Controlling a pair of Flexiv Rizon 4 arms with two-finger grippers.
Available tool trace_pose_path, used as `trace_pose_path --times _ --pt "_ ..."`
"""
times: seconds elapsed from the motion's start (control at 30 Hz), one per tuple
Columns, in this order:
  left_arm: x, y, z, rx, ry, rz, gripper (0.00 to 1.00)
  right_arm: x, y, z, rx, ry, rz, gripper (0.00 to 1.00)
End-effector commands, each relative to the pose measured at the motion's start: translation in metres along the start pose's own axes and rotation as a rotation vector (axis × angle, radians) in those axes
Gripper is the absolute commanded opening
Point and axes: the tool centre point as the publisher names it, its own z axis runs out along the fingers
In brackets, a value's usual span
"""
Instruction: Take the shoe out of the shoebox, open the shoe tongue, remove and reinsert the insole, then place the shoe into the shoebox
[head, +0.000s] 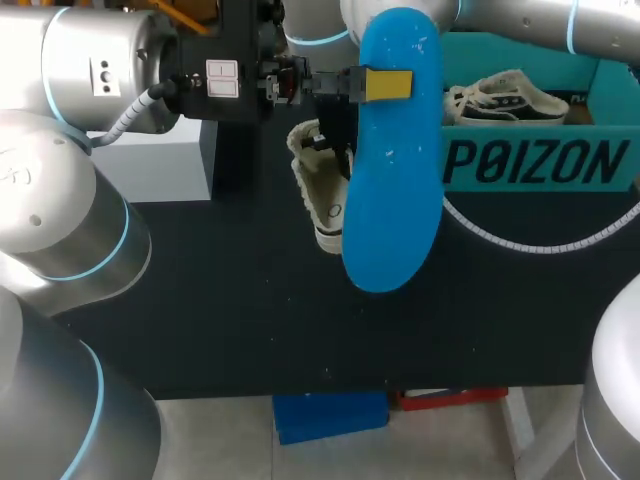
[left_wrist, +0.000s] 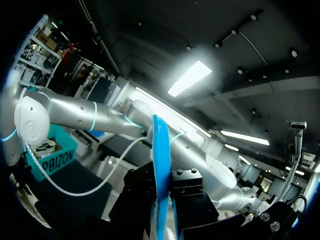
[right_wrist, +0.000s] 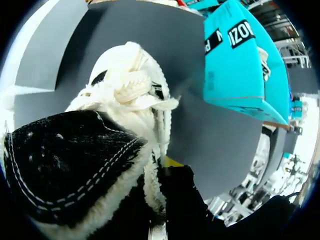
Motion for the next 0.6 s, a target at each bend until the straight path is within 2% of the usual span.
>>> trace_pose_path --times 0.03,0.3,0.6 --pt "0.001 0.001 0.001 -0.001 -0.005 -0.002 0.00 0.005 0.001 0.011 -0.015 0.027 0.223 0.00" --pt "0.001 0.001 0.001 -0.001 -0.005 -0.002 0.00 0.020 0.003 0.036 -0.031 0.037 0.211 0.00" --pt "0.001 0.001 0.001 -0.001 -0.005 -0.002 0.00 0.025 -0.005 0.061 -0.025 0.023 0.243 0.00"
